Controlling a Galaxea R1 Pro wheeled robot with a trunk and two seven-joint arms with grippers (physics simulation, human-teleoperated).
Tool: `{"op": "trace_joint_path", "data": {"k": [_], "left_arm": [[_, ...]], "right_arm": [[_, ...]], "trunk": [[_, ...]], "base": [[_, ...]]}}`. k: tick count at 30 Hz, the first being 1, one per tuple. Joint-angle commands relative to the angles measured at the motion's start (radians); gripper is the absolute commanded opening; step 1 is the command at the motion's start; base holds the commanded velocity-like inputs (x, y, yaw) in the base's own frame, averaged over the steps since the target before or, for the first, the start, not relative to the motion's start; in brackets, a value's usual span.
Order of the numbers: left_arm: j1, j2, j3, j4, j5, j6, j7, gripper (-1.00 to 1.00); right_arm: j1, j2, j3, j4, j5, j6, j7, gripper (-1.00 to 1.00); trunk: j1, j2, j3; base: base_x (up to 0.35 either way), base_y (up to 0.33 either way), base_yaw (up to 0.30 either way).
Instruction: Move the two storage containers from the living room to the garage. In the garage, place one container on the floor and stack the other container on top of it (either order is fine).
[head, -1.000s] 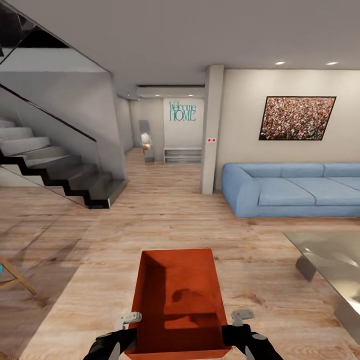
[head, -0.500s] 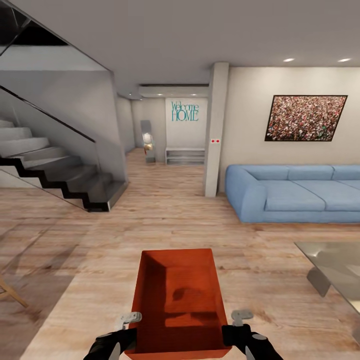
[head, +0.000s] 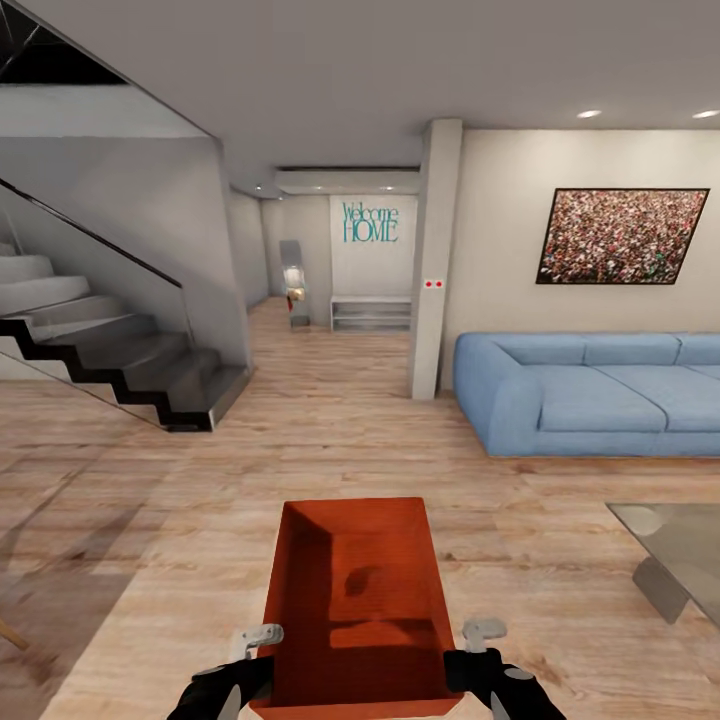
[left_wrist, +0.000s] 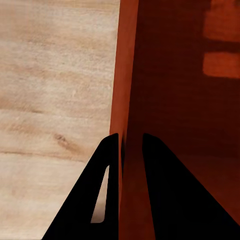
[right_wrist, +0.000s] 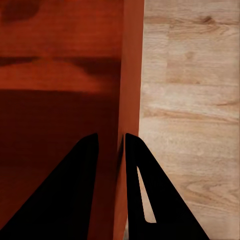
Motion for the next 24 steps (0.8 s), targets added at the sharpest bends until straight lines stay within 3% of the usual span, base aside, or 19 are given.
{"op": "trace_joint_path", "data": {"k": [1, 24], "left_arm": [[-0.001, 0.008, 0.005, -0.004, -0.025, -0.025, 0.012, -1.0], [-0.001, 0.008, 0.006, -0.003, -0.025, -0.025, 0.012, -1.0]], "right_arm": [[0.0, -0.004, 0.004, 0.001, 0.01, 0.005, -0.004, -1.0], [0.0, -0.004, 0.006, 0.001, 0.009, 0.007, -0.004, -1.0]], "trunk": [[0.001, -0.001, -0.002], [0.001, -0.001, -0.002]], "base": [[0.327, 0.0, 0.0], [0.327, 0.0, 0.0]]}}
